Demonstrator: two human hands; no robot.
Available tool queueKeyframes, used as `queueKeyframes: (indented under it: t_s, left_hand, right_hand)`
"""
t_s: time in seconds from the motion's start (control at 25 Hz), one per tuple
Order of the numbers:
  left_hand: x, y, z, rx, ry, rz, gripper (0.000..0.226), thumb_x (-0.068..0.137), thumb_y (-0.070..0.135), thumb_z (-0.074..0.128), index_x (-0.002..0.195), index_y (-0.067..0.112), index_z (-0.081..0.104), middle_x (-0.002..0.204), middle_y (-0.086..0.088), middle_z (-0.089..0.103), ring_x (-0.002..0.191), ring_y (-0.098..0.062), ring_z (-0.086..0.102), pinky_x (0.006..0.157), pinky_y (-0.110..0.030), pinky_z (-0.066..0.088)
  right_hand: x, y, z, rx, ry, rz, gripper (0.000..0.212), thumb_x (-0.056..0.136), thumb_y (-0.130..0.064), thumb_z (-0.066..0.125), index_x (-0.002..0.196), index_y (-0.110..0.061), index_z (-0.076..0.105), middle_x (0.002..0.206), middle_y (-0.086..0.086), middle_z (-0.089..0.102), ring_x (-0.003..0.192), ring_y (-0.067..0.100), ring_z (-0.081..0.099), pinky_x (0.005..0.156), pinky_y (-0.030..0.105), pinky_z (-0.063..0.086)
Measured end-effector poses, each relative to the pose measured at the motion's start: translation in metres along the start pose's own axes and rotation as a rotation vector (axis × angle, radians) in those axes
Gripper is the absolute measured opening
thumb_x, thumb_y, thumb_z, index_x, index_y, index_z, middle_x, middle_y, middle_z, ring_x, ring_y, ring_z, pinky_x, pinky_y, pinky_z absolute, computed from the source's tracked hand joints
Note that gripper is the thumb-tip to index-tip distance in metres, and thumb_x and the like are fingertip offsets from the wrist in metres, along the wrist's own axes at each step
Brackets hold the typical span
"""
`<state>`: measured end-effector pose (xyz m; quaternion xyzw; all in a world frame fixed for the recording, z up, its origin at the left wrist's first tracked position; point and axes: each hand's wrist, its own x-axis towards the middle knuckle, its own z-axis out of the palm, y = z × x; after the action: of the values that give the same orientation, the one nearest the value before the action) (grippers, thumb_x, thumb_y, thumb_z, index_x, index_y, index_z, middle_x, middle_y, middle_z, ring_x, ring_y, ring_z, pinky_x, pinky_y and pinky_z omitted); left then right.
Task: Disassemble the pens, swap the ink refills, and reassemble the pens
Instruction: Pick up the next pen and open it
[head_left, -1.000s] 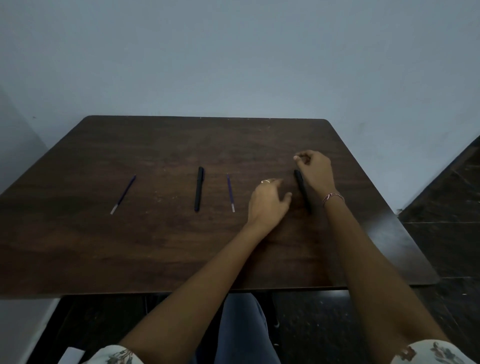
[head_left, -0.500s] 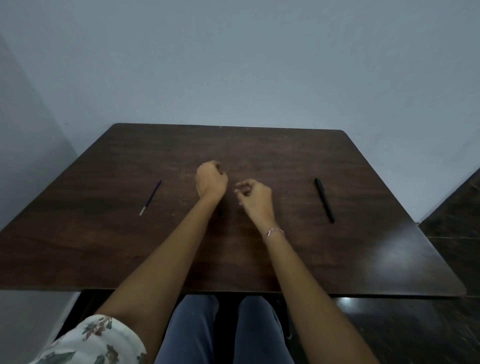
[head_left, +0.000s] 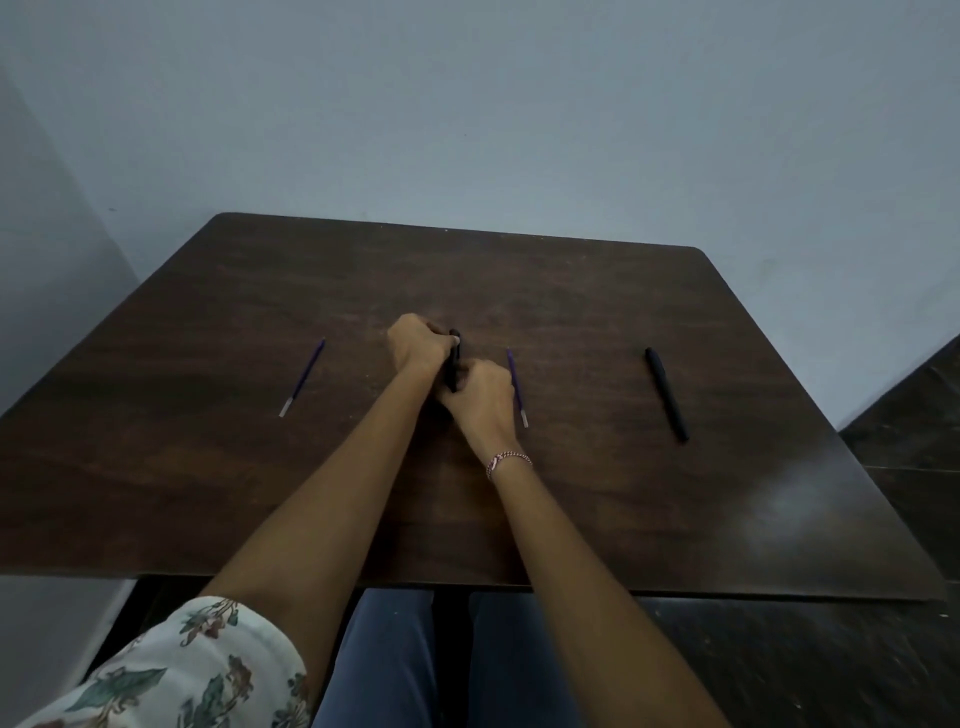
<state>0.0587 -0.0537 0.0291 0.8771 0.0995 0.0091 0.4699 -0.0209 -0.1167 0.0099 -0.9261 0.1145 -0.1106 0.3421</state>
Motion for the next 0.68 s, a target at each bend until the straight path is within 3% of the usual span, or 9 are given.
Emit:
queueKeyframes:
  t_s: [0.16,0.28,0.48,0.56,0.68]
  left_hand:
    - [0.002,0.0,-0.002,-0.118,-0.01,-0.093,0.022,0.073,0.018,0.08,0.089,0.006,0.072,0.097,-0.01,0.072,0.088,-0.019,0.066,0.068,-0.026,0.048]
    - [0.001,0.001,-0.008,-0.284,-0.031,-0.147,0.018,0.069,0.015,0.083,0.076,0.009,0.067,0.093,-0.011,0.071,0.084,-0.021,0.067,0.074,-0.031,0.055]
    - [-0.021,-0.009,-0.018,-0.722,-0.122,-0.147,0.015,0.076,0.003,0.075,0.072,0.008,0.062,0.084,-0.012,0.067,0.084,-0.024,0.066,0.072,-0.026,0.055]
    - [-0.034,-0.018,-0.022,-0.905,-0.188,-0.136,0.01,0.081,0.001,0.069,0.077,0.007,0.062,0.08,-0.009,0.065,0.077,-0.019,0.063,0.064,-0.018,0.054]
    - [-0.046,-0.032,-0.028,-1.062,-0.221,-0.137,0.007,0.086,0.002,0.063,0.082,0.009,0.064,0.078,-0.002,0.067,0.073,-0.011,0.062,0.059,-0.015,0.053]
  right_hand:
    - [-0.006,0.005,-0.005,0.114,0.022,-0.002,0.035,0.077,-0.01,0.071,0.112,-0.011,0.068,0.094,0.01,0.068,0.086,0.02,0.066,0.083,0.034,0.055]
    - [-0.011,0.007,-0.008,0.179,0.081,-0.044,0.043,0.076,-0.01,0.073,0.118,-0.011,0.064,0.091,0.003,0.065,0.078,0.01,0.062,0.084,0.027,0.054]
    - [-0.031,0.012,-0.006,0.302,0.191,-0.076,0.032,0.082,-0.015,0.07,0.114,-0.011,0.067,0.086,0.001,0.064,0.068,0.004,0.056,0.074,0.016,0.049]
    - [-0.038,0.012,-0.004,0.342,0.17,-0.087,0.02,0.086,-0.024,0.066,0.103,-0.014,0.072,0.075,-0.004,0.066,0.064,0.002,0.057,0.067,0.015,0.045]
    - [-0.044,0.011,-0.003,0.373,0.142,-0.106,0.022,0.093,-0.032,0.056,0.098,-0.018,0.072,0.056,-0.011,0.06,0.053,-0.005,0.056,0.056,0.007,0.039]
